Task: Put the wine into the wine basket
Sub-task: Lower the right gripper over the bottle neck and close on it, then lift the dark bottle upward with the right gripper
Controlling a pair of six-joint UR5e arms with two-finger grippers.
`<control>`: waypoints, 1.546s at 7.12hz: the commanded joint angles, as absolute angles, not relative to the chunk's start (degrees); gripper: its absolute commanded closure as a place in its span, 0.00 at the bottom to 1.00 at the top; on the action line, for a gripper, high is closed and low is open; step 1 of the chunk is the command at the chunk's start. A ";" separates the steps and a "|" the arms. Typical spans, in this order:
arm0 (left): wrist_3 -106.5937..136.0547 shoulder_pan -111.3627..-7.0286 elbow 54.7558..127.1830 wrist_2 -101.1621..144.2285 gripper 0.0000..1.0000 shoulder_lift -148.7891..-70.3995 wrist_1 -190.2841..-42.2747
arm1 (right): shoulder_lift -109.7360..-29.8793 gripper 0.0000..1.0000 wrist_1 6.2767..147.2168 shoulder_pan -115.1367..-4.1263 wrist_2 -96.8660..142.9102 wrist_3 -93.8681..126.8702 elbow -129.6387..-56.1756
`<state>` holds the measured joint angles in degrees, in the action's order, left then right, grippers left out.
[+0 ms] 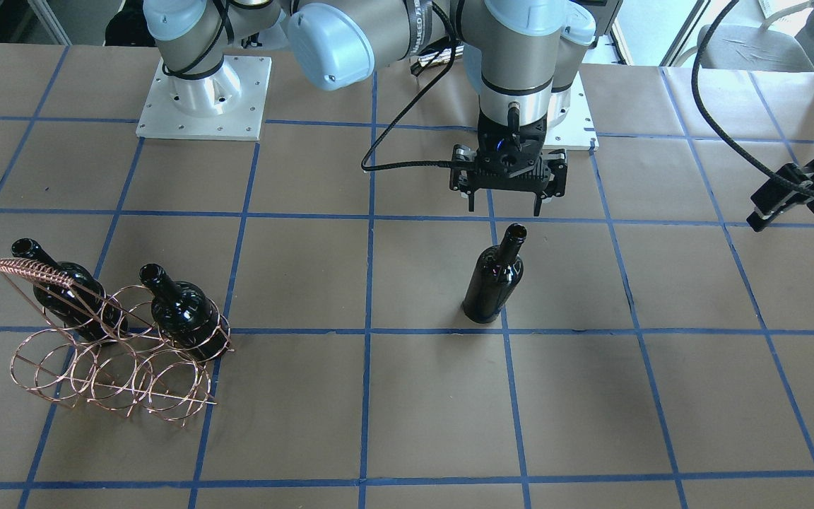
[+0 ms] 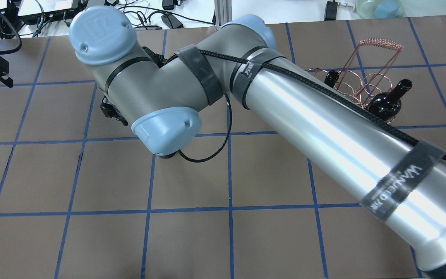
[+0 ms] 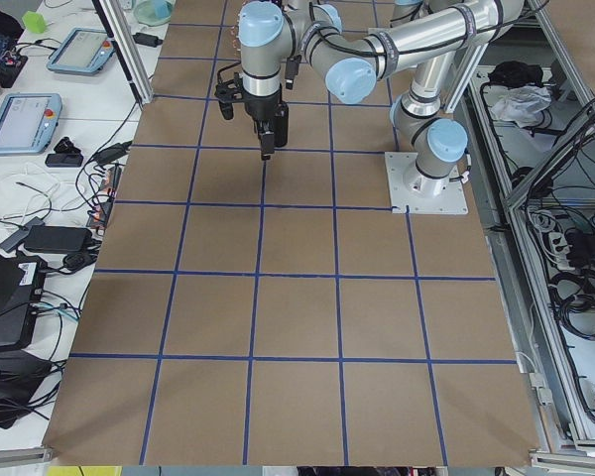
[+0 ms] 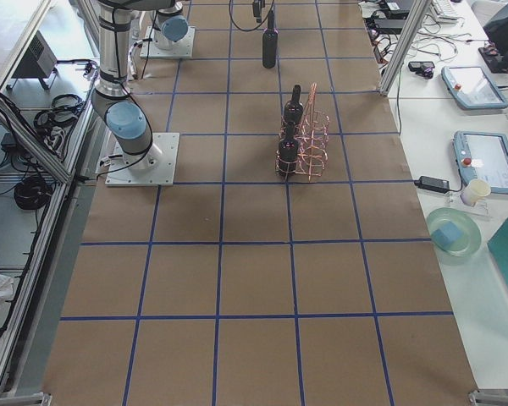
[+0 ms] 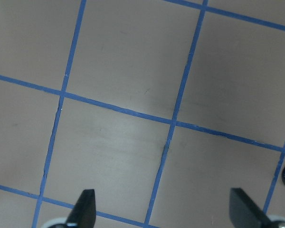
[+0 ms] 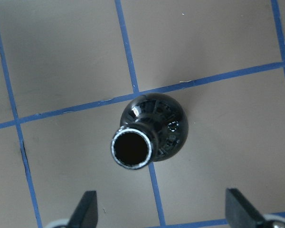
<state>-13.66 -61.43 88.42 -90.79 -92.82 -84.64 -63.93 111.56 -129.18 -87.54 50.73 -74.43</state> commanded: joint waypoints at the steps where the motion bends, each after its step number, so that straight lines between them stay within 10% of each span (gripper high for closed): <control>1: -13.71 -61.44 88.59 -90.79 0.00 -92.81 -84.64 | -61.26 0.06 113.03 -129.73 -88.42 51.94 -72.16; 11: -13.71 -61.52 88.86 -90.62 0.00 -92.81 -84.64 | -60.38 0.30 114.25 -128.76 -90.09 45.53 -72.16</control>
